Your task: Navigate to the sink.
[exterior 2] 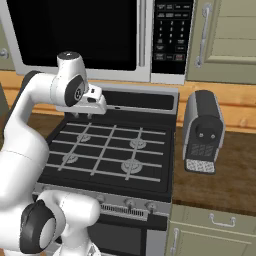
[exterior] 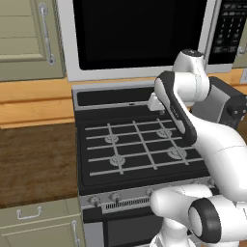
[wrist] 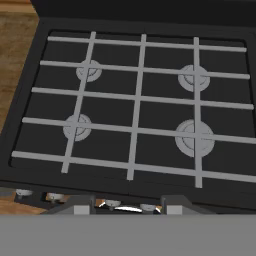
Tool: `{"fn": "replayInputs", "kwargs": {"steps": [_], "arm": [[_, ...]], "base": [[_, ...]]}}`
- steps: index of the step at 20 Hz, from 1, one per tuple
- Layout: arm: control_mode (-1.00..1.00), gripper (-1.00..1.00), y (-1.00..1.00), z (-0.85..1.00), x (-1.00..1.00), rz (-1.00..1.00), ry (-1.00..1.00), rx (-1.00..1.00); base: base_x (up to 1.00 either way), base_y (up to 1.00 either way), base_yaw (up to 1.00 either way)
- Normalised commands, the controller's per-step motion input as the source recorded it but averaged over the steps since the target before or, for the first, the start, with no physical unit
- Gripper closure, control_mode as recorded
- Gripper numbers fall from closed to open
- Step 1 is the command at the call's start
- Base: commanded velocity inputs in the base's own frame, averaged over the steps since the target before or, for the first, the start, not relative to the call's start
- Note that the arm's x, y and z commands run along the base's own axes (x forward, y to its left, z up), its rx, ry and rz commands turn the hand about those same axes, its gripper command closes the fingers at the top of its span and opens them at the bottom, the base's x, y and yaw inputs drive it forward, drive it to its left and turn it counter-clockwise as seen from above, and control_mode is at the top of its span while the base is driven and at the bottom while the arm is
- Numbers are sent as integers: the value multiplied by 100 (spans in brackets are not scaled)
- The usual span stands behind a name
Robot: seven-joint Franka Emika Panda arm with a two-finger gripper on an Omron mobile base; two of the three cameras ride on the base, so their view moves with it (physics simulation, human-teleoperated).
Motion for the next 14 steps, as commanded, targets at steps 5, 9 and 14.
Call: {"fn": "replayInputs", "kwargs": {"steps": [5,9,14], "arm": [[-100,-100,0,-2,0,0,0,0],[-100,-100,0,0,0,0,0,0],[-100,-100,0,0,0,0,0,0]], "base": [[0,0,0],[0,0,0],[0,0,0]]}}
